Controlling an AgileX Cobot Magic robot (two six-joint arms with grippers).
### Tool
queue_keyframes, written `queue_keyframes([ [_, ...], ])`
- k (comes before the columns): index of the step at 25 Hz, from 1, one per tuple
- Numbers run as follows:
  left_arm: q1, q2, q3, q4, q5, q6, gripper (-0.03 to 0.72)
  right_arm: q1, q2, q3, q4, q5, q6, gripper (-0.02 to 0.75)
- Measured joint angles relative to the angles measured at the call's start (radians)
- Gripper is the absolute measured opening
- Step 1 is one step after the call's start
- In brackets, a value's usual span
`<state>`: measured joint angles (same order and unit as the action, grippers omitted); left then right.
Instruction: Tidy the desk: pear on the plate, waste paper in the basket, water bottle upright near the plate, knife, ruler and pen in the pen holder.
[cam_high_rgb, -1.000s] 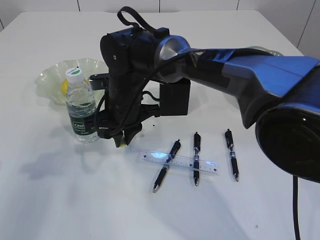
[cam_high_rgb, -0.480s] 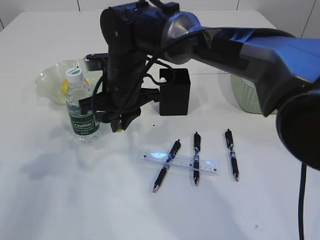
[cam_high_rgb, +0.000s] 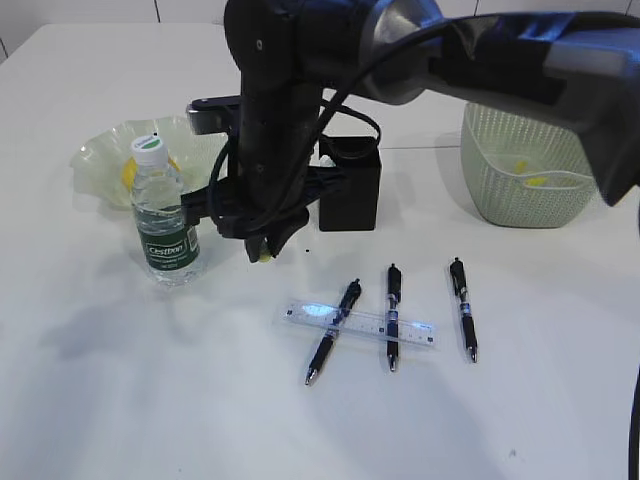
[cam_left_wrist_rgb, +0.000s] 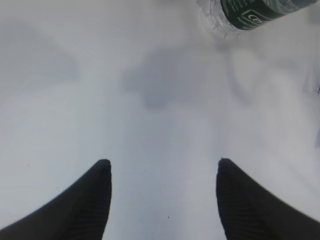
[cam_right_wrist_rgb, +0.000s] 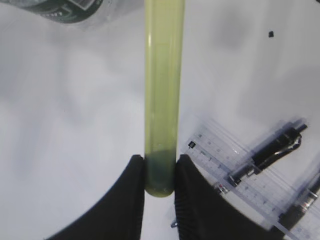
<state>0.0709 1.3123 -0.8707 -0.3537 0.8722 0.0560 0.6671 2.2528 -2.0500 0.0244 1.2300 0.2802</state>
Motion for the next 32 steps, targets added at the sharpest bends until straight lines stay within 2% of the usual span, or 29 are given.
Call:
queue_keyframes([
  [13,0.0,0.0,0.0,0.0,0.0,0.0,0.466,-0.043,-0.313,0.249,-0.046,0.0,-0.034,0.128],
  [26,0.0,0.0,0.0,0.0,0.002,0.0,0.466,-0.048,-0.774,0.686,-0.081,-0.014,-0.034,0.127],
  [32,0.0,0.0,0.0,-0.001,0.002,0.0,0.466,-0.048,-0.948,0.78,-0.081,-0.046,-0.034,0.127],
])
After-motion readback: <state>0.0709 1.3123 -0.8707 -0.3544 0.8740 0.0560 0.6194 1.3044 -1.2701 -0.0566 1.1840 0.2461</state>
